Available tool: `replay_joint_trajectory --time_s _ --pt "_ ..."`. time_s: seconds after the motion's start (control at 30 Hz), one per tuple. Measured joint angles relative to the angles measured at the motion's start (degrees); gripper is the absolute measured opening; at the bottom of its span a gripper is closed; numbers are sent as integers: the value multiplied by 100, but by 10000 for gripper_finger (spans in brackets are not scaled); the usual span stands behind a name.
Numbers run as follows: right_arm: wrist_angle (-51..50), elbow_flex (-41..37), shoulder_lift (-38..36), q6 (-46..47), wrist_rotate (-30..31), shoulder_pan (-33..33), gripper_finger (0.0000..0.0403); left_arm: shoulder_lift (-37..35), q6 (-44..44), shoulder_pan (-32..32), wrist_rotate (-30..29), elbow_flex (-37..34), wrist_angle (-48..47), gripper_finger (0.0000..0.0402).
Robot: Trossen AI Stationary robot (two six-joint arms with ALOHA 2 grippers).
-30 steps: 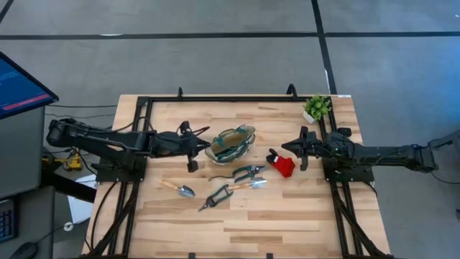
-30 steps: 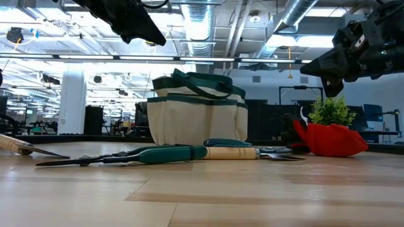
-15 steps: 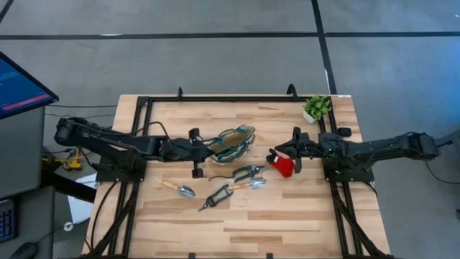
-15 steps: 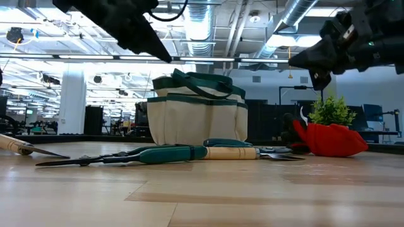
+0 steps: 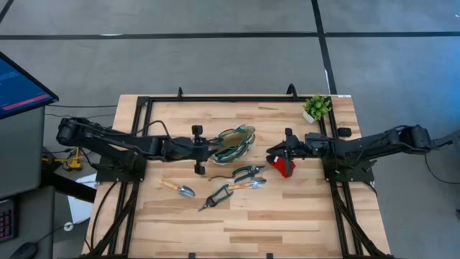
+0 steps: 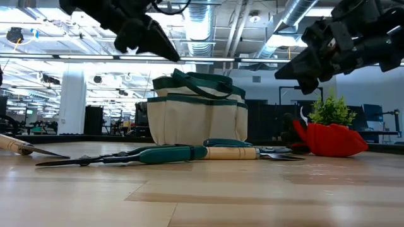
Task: Pick & Place Garden tools in Gardening bag
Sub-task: Adjust the brown gardening bag
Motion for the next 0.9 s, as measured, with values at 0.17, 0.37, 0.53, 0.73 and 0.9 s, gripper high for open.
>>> replay_joint_trajectory --time_s 0.17,0.37,0.53,0.73,0.9 --pt "158 0 35 2 -3 -106 0 481 237 102 -3 -2 209 154" --pt "241 0 -15 2 -16 -78 0 822 534 177 -676 -2 592 185" --pt "232 0 -13 -9 -23 -77 0 776 538 188 -771 -2 769 181" --pt "232 0 -13 -40 -23 -95 0 754 525 388 -777 -2 936 166" --pt "234 0 -13 -40 -23 -84 0 754 411 724 -757 -2 973 156"
